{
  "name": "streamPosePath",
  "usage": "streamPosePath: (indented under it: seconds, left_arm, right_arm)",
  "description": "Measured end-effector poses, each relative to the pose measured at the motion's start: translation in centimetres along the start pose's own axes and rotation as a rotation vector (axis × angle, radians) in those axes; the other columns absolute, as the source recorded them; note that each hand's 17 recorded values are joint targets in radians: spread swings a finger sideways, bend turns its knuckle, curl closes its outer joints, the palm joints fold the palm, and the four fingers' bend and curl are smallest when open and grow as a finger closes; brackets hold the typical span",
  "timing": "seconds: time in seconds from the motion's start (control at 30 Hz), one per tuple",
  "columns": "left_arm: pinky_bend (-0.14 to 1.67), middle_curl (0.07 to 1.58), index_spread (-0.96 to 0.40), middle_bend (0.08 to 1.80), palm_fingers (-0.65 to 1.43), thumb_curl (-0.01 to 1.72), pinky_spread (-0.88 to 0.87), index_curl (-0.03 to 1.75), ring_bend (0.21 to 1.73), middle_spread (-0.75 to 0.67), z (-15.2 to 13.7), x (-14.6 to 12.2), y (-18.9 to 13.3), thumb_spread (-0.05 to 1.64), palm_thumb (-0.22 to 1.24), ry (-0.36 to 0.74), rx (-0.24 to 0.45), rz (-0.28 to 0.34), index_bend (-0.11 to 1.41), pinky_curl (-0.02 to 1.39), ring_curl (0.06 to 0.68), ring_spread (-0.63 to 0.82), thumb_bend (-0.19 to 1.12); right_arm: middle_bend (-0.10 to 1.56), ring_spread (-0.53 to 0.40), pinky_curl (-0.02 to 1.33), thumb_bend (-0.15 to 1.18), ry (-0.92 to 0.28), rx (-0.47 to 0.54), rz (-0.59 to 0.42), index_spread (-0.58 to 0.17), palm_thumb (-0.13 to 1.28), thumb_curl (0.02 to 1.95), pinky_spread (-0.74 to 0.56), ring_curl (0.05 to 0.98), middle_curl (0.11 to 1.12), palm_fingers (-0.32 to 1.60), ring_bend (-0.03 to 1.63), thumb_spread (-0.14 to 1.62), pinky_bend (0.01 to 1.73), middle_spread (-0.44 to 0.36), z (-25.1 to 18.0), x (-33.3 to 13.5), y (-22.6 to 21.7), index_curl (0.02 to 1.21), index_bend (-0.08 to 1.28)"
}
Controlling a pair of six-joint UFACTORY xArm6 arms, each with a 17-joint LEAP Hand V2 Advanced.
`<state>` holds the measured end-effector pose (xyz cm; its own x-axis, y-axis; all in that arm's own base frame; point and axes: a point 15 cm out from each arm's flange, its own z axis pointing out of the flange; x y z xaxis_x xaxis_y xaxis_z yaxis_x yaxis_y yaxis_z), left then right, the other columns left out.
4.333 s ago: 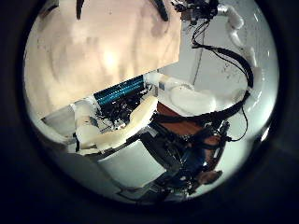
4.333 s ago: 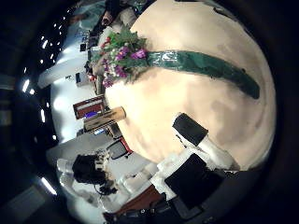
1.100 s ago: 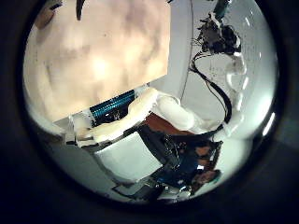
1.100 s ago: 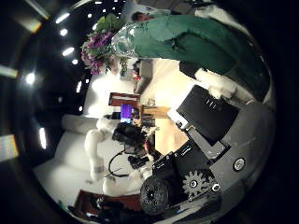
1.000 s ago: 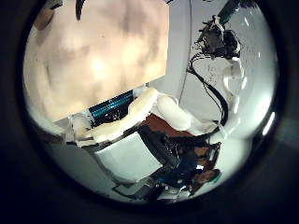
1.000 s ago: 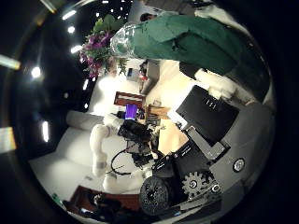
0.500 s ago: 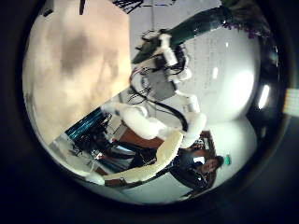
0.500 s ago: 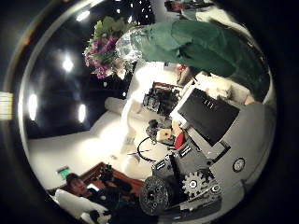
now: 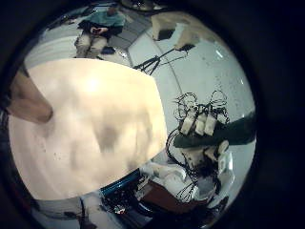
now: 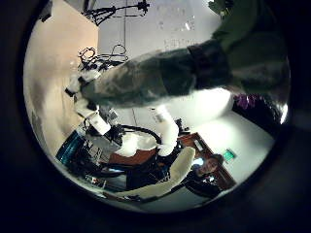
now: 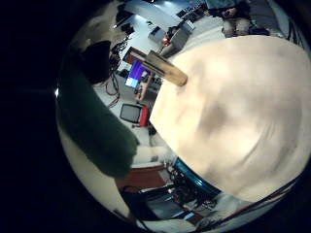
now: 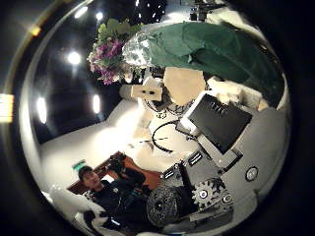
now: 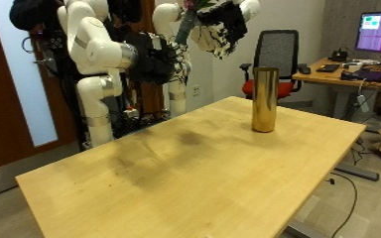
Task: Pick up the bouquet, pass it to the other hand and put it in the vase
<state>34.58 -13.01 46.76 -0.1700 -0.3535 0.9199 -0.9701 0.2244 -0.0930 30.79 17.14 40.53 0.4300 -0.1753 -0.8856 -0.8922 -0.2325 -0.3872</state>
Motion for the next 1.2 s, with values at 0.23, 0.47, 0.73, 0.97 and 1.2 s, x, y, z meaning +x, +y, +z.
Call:
streamPosePath:
  seconds: [0.23, 0.47, 0.73, 0.97, 1.2]
  left_arm:
    - [0.32, 0.37, 0.32, 0.42, 0.19, 0.34, 0.46, 0.26, 0.67, 0.4, 0.7, 0.9, -0.5, 0.75, 0.19, 0.048, 0.001, -0.001, 0.16, 0.27, 0.136, 0.53, -0.03]
    - [0.25, 0.54, 0.13, 0.88, 0.71, 0.36, 0.14, 0.32, 0.73, -0.15, 1.0, 1.6, -1.2, 0.85, 0.43, 0.103, 0.038, 0.02, 0.21, 0.24, 0.135, 0.05, 0.01]
    - [0.97, 0.74, -0.38, 1.08, 1.18, 0.58, -0.6, 0.57, 1.26, -0.44, 0.1, 1.7, -1.8, 0.5, 0.97, 0.116, 0.129, 0.04, 0.45, 0.52, 0.42, -0.47, 0.03]
    - [1.04, 0.84, -0.56, 1.16, 1.02, 0.7, -0.63, 0.84, 1.3, -0.46, 0.3, 2.1, -0.7, 0.26, 0.98, 0.144, 0.048, 0.025, 0.53, 0.57, 0.485, -0.47, -0.04]
    - [0.98, 0.82, -0.38, 0.98, 0.28, 0.61, -0.57, 0.9, 1.05, -0.39, 0.7, 0.7, 1.4, 0.69, 0.57, 0.087, -0.084, -0.018, 0.32, 0.58, 0.434, -0.34, -0.09]
  right_arm:
    - [1.36, -0.183, 1.01, -0.02, -0.017, -0.067, -0.017, -0.214, 1.15, 0.94, -0.25, 0.653, 0.75, 1.13, 1.44, 0.33, 1.11, -0.111, 2.1, -0.9, 0.4, 0.85, 1.13]
    - [1.37, -0.185, 1.03, -0.02, 0.032, -0.027, -0.005, -0.214, 1.15, 0.94, -0.25, 0.655, 0.74, 1.13, 1.44, 0.33, 1.1, -0.11, 1.8, 0.6, -0.6, 0.85, 1.13]
    - [1.37, -0.199, 1.05, -0.02, 0.124, 0.063, 0.049, -0.21, 1.03, 0.9, -0.25, 0.663, 0.73, 1.13, 1.4, 0.64, 1.15, -0.109, 0.9, 4.2, -1.5, 0.85, 1.15]
    - [1.37, -0.206, 1.04, 0.01, 0.128, 0.062, 0.024, -0.205, 1.15, 0.88, -0.25, 0.681, 0.73, 1.13, 1.38, 0.77, 1.15, -0.108, 0.9, 3.8, -1.6, 0.84, 1.13]
    - [1.37, -0.211, 1.04, -0.02, 0.146, 0.079, -0.035, -0.199, 1.17, 0.89, -0.25, 0.696, 0.73, 1.11, 1.38, 0.69, 1.14, -0.109, 0.6, 1.8, -1.8, 0.83, 1.14]
